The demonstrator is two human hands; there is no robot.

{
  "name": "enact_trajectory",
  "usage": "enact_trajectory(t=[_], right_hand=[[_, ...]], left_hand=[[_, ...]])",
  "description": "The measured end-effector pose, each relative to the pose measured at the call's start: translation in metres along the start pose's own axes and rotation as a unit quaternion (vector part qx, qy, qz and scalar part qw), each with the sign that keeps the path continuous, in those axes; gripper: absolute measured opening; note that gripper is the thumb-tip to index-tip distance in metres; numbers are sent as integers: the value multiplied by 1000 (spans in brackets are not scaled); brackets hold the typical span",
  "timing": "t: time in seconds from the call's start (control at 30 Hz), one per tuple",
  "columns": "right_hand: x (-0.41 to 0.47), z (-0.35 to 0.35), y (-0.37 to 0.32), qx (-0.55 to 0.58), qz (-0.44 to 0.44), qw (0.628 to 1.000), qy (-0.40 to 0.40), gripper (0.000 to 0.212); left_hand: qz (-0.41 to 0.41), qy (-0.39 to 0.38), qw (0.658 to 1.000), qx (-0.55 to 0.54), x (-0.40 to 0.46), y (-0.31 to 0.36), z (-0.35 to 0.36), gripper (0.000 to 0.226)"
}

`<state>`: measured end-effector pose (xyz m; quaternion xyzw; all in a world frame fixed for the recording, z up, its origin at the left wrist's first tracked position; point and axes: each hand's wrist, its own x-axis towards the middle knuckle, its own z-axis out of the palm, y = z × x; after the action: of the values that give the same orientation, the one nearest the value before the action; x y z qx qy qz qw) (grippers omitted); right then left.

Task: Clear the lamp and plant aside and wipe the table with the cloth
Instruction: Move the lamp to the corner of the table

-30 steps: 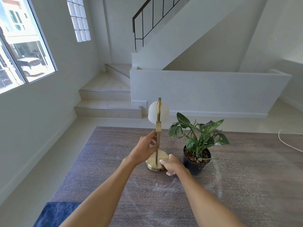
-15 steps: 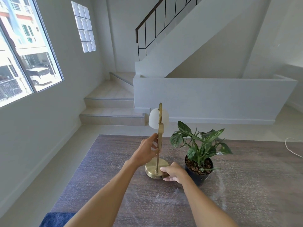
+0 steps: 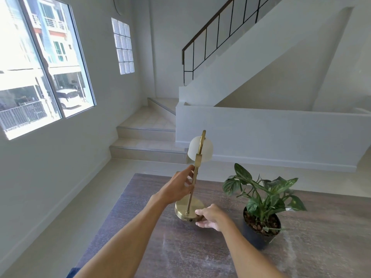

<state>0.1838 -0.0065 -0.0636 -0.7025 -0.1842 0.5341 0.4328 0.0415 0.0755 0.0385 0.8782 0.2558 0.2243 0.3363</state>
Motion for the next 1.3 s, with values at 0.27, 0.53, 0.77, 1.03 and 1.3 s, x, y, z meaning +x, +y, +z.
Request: enact_trajectory(t=[0.27,0.53,0.77,1.03,1.3], right_hand=[[15,49,-23,-23,1,1000,17,41],[39,122,-47,-56,-1,998,27,45],[60,169,-59,-24,-19,999,18,48],[96,208,-67,10,-75,995,72,36],[121,241,-70,-56,-88,986,127,50]], left_hand=[[17,-8,1000,-5,6,-41,-44,44],[21,-14,1000,-17,6,-102,-101,46],[17,5,999,-33,8,-143,-137,36],[15,31,999,-42,16,-180,-157,34],[-10,44,997,-54,20,-215,-165,39]])
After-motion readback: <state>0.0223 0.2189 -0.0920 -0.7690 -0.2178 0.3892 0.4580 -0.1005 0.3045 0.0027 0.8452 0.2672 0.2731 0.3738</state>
